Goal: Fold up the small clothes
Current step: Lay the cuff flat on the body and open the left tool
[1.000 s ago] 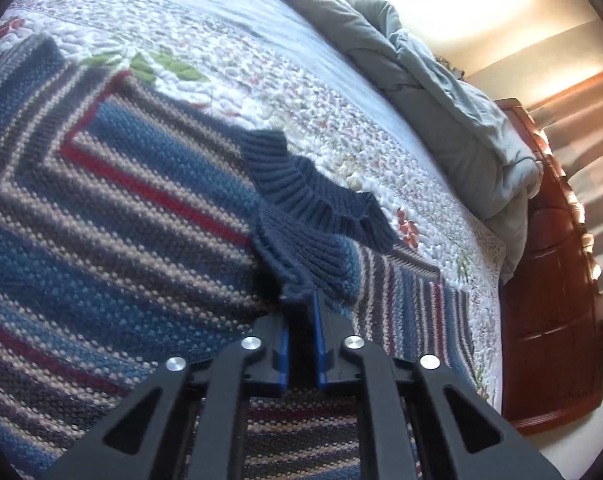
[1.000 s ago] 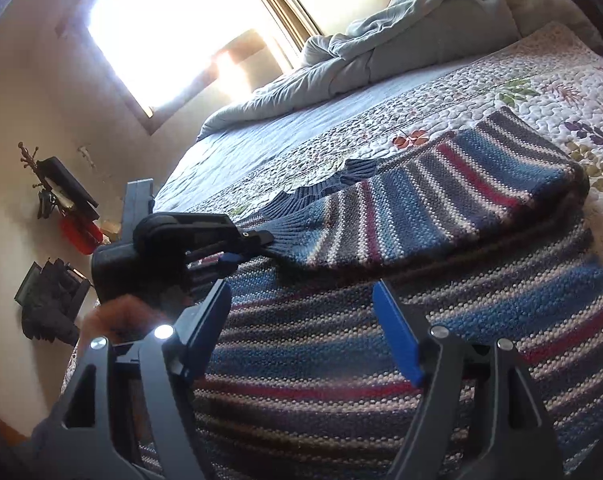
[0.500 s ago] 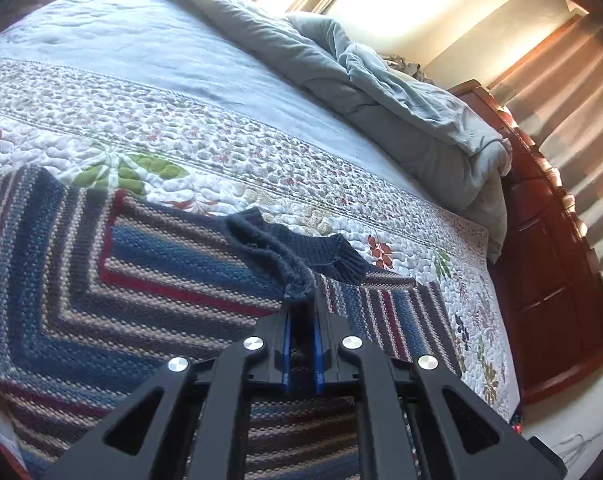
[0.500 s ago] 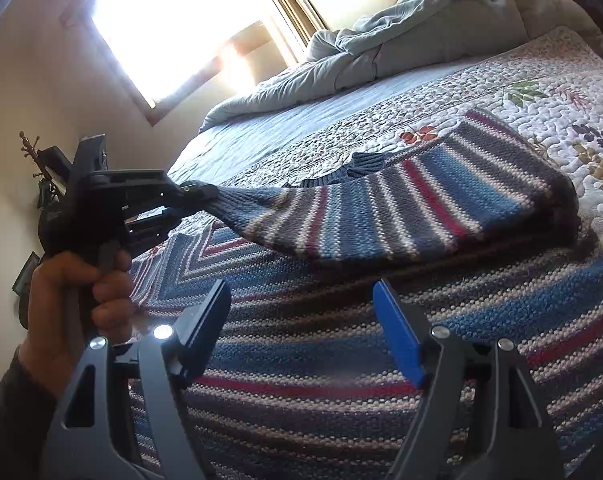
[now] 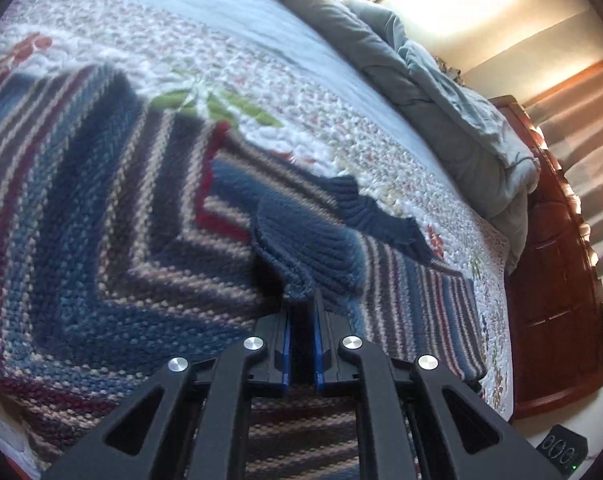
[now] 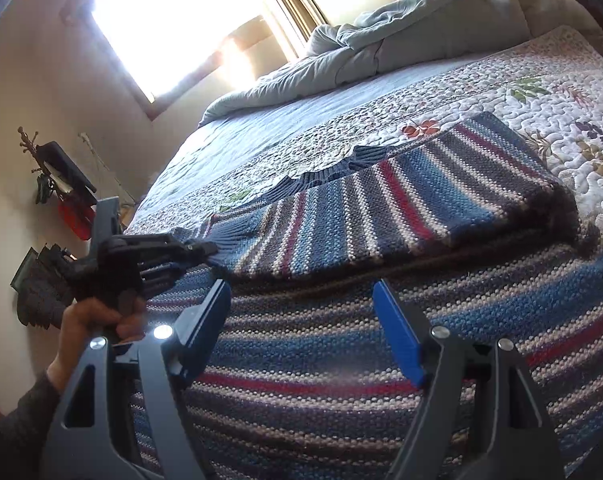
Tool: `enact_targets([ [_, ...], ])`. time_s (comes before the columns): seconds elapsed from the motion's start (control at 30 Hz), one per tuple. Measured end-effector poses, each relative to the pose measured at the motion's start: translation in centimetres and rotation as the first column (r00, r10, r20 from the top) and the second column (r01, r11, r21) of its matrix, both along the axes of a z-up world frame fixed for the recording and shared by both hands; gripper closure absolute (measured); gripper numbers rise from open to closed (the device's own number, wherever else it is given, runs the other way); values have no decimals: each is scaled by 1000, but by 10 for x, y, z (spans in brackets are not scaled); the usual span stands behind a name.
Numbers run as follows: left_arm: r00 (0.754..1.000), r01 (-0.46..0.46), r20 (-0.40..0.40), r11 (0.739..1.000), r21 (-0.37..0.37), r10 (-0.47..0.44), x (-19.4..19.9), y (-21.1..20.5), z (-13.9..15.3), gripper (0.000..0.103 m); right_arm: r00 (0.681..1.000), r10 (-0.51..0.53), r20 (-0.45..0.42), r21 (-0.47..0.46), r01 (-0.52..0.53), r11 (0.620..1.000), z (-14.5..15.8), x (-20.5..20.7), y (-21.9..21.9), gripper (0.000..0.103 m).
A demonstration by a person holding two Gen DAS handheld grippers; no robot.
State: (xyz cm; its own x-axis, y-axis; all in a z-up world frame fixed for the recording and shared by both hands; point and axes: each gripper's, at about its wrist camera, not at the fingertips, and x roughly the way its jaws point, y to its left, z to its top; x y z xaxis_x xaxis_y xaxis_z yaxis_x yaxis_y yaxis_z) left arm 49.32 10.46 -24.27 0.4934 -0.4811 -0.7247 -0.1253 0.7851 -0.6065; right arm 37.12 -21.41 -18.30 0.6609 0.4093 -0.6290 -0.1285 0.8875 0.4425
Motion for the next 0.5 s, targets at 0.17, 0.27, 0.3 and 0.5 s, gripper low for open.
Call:
enact_targets([
  [0.17,999,-33,-38,999,40,34,-5,7,2,57,1000,4,-4,2,-4,1000,-1,1,-1,29],
  [0.27,994,-105,43,992,70,102,-17,10,30,30,1000,-1,-7,8,1,1000,-1,3,-4,29],
  [0.3,994,-95,64,994,59,91,-17,7,37,30,1000,-3,-8,9,3,1000,-1,3,-4,29],
  [0.5,994,-27,109,998,-52,33,3,-17,34,28,1000,-4,-10,7,4,1000,-2,2,-3,29],
])
